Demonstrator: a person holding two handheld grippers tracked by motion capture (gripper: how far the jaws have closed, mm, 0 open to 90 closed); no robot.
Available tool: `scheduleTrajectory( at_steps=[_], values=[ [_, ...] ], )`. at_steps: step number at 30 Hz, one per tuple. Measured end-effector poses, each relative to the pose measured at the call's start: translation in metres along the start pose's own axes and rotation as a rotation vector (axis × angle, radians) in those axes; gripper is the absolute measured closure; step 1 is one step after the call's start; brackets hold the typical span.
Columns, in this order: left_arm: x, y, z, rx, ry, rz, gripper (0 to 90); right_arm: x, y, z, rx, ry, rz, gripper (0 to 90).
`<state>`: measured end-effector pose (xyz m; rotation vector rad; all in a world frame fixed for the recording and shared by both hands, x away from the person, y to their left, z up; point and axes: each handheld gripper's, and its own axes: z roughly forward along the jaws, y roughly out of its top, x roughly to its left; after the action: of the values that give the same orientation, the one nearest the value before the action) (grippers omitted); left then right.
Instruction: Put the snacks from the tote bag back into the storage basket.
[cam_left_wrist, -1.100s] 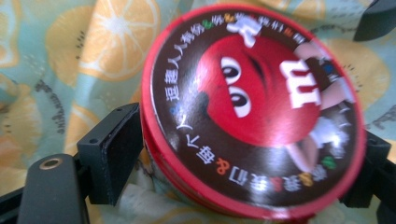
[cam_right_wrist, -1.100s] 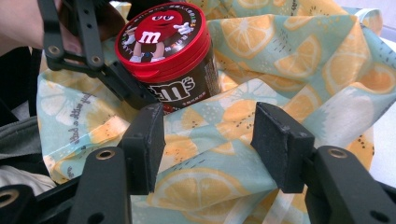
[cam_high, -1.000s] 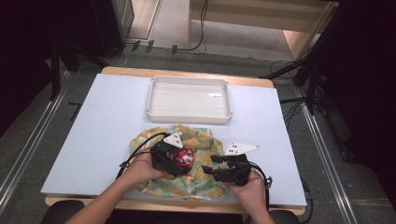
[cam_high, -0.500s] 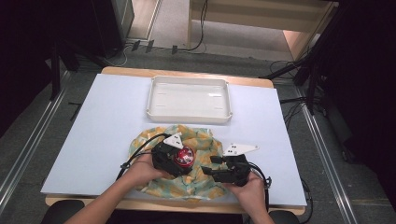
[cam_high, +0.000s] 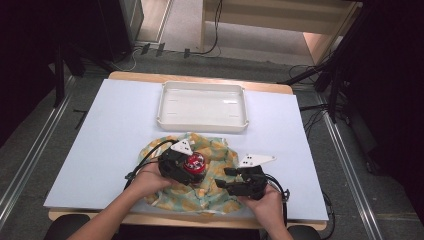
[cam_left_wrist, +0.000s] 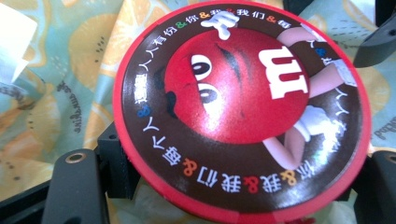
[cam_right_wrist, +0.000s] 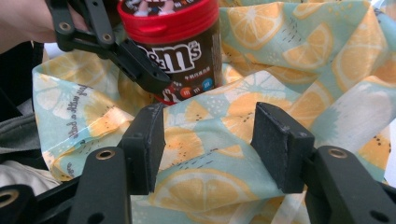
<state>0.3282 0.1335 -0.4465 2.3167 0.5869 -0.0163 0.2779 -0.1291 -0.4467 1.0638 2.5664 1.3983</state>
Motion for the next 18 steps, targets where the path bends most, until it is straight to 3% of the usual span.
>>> scheduleTrajectory(
  at_steps=[8, 11, 18],
  values=[
    [-0.004, 0.005, -0.013, -0.034, -0.008, -0.004, 25.5, 0.0, 0.0, 0.001, 0.003, 0.0, -0.002, 45.6],
    [-0.008, 0.008, -0.019, -0.044, -0.012, -0.025, 25.5, 0.0, 0.0, 0.002, 0.004, 0.002, -0.003, 45.6],
    [-0.013, 0.014, -0.03, -0.06, -0.012, -0.018, 25.5, 0.0, 0.0, 0.003, 0.005, 0.004, 0.0, 45.6]
  ],
)
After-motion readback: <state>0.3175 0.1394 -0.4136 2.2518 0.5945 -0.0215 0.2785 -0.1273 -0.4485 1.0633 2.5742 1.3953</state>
